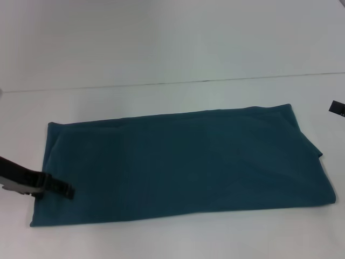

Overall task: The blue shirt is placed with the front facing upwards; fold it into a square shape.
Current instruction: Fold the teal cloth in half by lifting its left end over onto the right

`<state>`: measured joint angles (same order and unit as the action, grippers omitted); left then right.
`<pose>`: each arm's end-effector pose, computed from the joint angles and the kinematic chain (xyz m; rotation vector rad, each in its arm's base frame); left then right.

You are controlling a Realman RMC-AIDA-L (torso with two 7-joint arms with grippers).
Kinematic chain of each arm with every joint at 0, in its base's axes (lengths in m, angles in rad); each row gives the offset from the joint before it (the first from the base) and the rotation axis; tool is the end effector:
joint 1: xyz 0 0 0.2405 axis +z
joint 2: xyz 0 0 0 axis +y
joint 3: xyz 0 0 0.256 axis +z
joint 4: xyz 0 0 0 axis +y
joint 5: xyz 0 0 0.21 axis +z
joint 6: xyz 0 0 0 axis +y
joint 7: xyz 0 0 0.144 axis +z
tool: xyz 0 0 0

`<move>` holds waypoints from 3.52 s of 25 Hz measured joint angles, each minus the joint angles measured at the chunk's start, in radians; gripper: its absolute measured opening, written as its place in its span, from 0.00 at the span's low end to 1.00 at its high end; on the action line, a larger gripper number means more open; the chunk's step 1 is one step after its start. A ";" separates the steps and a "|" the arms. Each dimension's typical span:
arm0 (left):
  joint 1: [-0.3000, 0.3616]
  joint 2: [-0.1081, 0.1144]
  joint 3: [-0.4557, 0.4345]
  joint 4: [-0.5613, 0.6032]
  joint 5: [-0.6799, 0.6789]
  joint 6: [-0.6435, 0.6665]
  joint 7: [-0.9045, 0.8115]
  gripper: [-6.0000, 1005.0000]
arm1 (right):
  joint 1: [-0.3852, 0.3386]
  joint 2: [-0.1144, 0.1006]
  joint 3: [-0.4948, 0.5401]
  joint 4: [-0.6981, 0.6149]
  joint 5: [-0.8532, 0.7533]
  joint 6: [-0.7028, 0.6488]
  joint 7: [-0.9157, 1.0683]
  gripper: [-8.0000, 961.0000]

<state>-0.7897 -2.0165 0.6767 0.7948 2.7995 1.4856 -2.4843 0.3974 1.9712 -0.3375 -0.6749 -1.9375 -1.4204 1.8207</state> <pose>-0.2737 0.3863 0.0392 -2.2631 -1.6105 0.2471 0.3558 0.3230 0.1084 -1.9529 1.2863 0.8968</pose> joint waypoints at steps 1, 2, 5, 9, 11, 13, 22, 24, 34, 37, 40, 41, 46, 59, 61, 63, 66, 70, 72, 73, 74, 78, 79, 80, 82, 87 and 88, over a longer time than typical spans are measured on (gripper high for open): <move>0.001 -0.001 0.005 -0.002 0.000 -0.003 0.000 0.90 | 0.000 0.000 0.000 0.000 0.000 0.000 0.000 0.95; 0.002 -0.002 0.011 -0.006 0.000 -0.007 0.000 0.90 | 0.000 0.000 0.000 0.000 0.000 0.000 0.000 0.95; 0.003 -0.007 0.020 -0.014 -0.003 -0.009 0.003 0.90 | 0.000 0.000 0.000 0.000 0.000 0.001 0.000 0.95; 0.003 -0.011 0.022 -0.021 -0.005 -0.009 0.010 0.90 | 0.000 0.000 0.000 0.000 0.000 0.002 0.001 0.95; 0.002 -0.012 0.023 -0.027 -0.005 -0.009 0.014 0.90 | 0.000 0.000 0.000 0.000 0.000 0.002 0.001 0.95; 0.000 -0.013 0.023 -0.030 -0.006 -0.007 0.019 0.90 | 0.000 0.000 0.000 0.000 0.000 0.002 0.001 0.95; -0.005 -0.016 0.023 -0.030 -0.008 -0.002 0.026 0.90 | 0.000 0.000 0.000 0.000 0.000 0.001 0.001 0.95; -0.004 -0.016 0.023 -0.008 -0.008 0.001 0.026 0.90 | 0.000 0.000 0.000 0.000 0.000 0.001 0.001 0.95; -0.011 -0.012 0.015 0.064 -0.006 -0.024 0.013 0.90 | 0.003 0.000 0.000 0.000 0.000 0.002 0.001 0.95; -0.011 -0.017 0.024 0.055 -0.001 -0.053 0.012 0.90 | 0.002 0.000 0.000 0.000 0.000 0.002 0.002 0.95; -0.008 -0.020 0.024 0.054 -0.001 -0.065 0.011 0.90 | 0.003 0.000 0.000 0.000 0.000 0.002 0.004 0.95; -0.005 -0.021 0.024 0.054 -0.001 -0.075 0.009 0.90 | 0.004 0.000 0.000 0.000 0.000 0.002 0.005 0.95; 0.003 -0.020 0.030 0.038 0.001 -0.107 0.003 0.90 | 0.009 0.000 0.000 0.000 0.000 0.002 0.007 0.95; 0.001 -0.015 0.045 -0.010 0.005 -0.123 0.004 0.90 | 0.012 -0.002 0.000 0.000 0.003 0.002 0.011 0.95; 0.001 -0.017 0.045 -0.011 0.005 -0.120 0.006 0.90 | 0.011 -0.002 0.000 0.000 0.003 0.002 0.011 0.95; -0.001 -0.017 0.045 -0.017 0.005 -0.116 0.008 0.90 | 0.011 -0.002 0.000 0.000 0.003 0.002 0.011 0.95; -0.006 -0.014 0.045 -0.035 0.005 -0.113 0.009 0.90 | 0.011 -0.002 0.000 0.000 0.003 0.002 0.011 0.95; -0.008 -0.017 0.057 -0.039 0.002 -0.101 0.011 0.90 | 0.011 -0.002 0.000 0.000 0.003 0.002 0.011 0.95; -0.008 -0.019 0.059 -0.036 -0.002 -0.089 0.012 0.90 | 0.011 -0.002 0.000 0.000 0.003 0.002 0.011 0.95; -0.009 -0.019 0.059 -0.035 -0.003 -0.087 0.013 0.90 | 0.011 -0.002 0.000 0.000 0.003 0.002 0.010 0.95; -0.009 -0.020 0.059 -0.033 -0.004 -0.085 0.014 0.90 | 0.011 -0.002 0.000 0.000 0.003 0.002 0.010 0.95; -0.011 -0.020 0.060 -0.030 -0.005 -0.084 0.014 0.90 | 0.011 -0.002 0.000 0.000 0.003 0.002 0.008 0.95; -0.011 -0.020 0.060 -0.027 -0.005 -0.083 0.014 0.90 | 0.011 -0.002 0.000 0.000 0.003 0.002 0.007 0.95; -0.011 -0.020 0.060 -0.027 -0.005 -0.083 0.014 0.90 | 0.011 -0.002 0.000 0.000 0.003 0.002 0.007 0.95; -0.011 -0.017 0.060 -0.006 -0.003 -0.083 0.012 0.90 | 0.011 -0.002 0.000 0.000 0.003 0.002 0.007 0.95; -0.008 -0.007 0.057 0.031 0.001 -0.075 0.001 0.90 | 0.011 -0.002 0.000 0.000 0.003 0.002 0.007 0.95; -0.007 -0.006 0.055 0.038 0.001 -0.073 -0.002 0.90 | 0.011 -0.002 0.000 0.000 0.003 0.002 0.007 0.95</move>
<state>-0.7966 -2.0220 0.7320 0.8330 2.8005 1.4127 -2.4859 0.4080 1.9696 -0.3374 -0.6749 -1.9343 -1.4188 1.8277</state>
